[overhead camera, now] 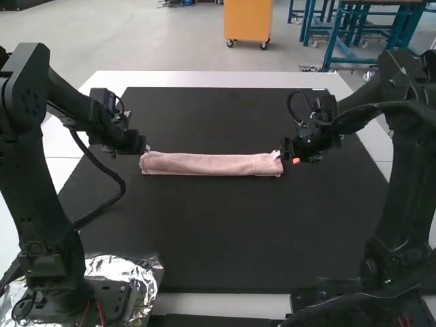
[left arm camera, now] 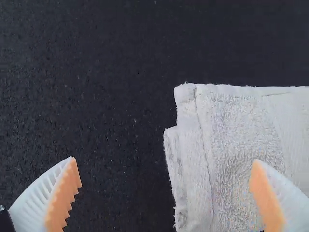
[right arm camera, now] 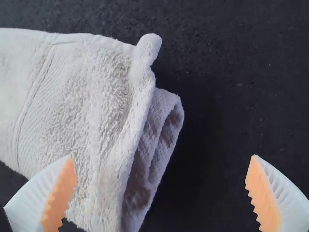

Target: Fold the towel.

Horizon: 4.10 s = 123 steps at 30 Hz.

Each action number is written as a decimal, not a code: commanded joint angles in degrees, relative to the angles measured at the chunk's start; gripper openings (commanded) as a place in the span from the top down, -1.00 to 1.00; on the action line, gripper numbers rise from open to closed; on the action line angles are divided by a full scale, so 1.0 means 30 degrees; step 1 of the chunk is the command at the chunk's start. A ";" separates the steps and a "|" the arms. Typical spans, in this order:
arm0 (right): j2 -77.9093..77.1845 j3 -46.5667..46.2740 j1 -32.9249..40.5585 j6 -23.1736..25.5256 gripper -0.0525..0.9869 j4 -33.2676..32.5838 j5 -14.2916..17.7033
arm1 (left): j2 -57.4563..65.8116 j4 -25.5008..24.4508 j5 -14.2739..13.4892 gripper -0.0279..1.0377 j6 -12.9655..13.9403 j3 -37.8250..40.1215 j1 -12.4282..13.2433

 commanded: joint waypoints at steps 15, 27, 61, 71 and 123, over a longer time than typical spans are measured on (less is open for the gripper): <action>-0.0071 0.0277 0.1217 0.0276 -0.73 0.0203 0.0894 | -0.1208 0.0784 0.0010 -0.72 -0.0515 0.1282 0.0526; 0.1248 -0.0074 0.2037 0.0276 -0.74 0.0877 0.1334 | -0.1559 0.0960 0.0068 -0.72 -0.0545 0.0872 0.0526; -0.1682 0.0600 0.4381 0.1712 0.95 0.1140 -0.1508 | -0.1735 0.2776 -0.0781 -0.71 -0.1072 0.0667 -0.0675; 0.0515 0.2592 0.7721 0.3645 0.95 0.2957 -0.1479 | -0.1764 0.2776 -0.0781 -0.71 -0.1277 -0.0007 -0.0587; 0.4207 0.2211 0.8278 0.4934 0.94 1.1599 -0.3706 | -0.3346 0.6351 -0.2012 -0.72 -0.2332 -0.1618 -0.0675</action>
